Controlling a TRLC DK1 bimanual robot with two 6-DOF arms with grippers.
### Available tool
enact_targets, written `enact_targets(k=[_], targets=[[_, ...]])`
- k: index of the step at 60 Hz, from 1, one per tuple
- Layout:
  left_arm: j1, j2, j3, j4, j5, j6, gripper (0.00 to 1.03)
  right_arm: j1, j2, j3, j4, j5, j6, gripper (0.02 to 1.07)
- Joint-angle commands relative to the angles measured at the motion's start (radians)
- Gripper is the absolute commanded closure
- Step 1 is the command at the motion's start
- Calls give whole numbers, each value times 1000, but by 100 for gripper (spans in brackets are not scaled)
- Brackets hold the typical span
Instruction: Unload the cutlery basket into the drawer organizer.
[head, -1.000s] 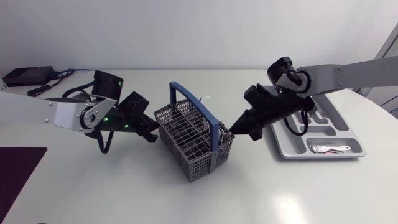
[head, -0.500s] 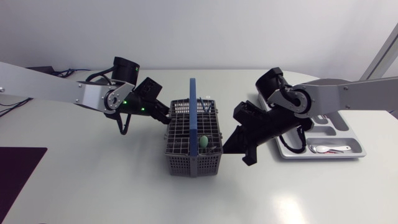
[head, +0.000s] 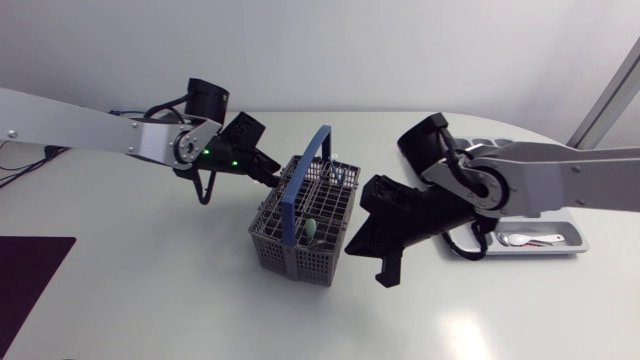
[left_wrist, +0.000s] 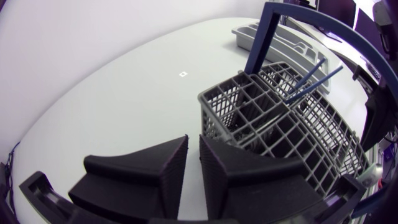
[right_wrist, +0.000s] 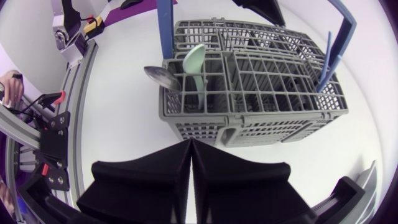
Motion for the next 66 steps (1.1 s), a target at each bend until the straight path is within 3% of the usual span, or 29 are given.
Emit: enact_targets(k=[1,7,10,15,18,30,42,50,66], targets=[[36,-151,-89,-7,6,48,82,-9,-72,-60,13,22,12,99],[40,-336,-198,-32,-12,96,78,-36,-133,-103,13,32,0,71],[31,-421,-241,-63,-35,124,74,-49,-158,-122,13,42,-13,63],[-33,-552,-300,-126,-95,173,67,-79,-190,-146,12,48,-31,47],[-88,-618,-328,-158,-148,191,64,-98,-202,-157,12,48,-42,43],[-358,-754,-359,-302,-351,200,60,-156,-225,-202,12,31,-83,43],[-538,-734,-342,-353,-429,153,60,-162,-229,-225,18,22,-100,43],[-599,-650,-339,-325,-434,133,60,-165,-238,-229,23,20,-105,43],[-641,-527,-325,-239,-507,154,60,-207,-259,-241,13,-1,-131,43]])
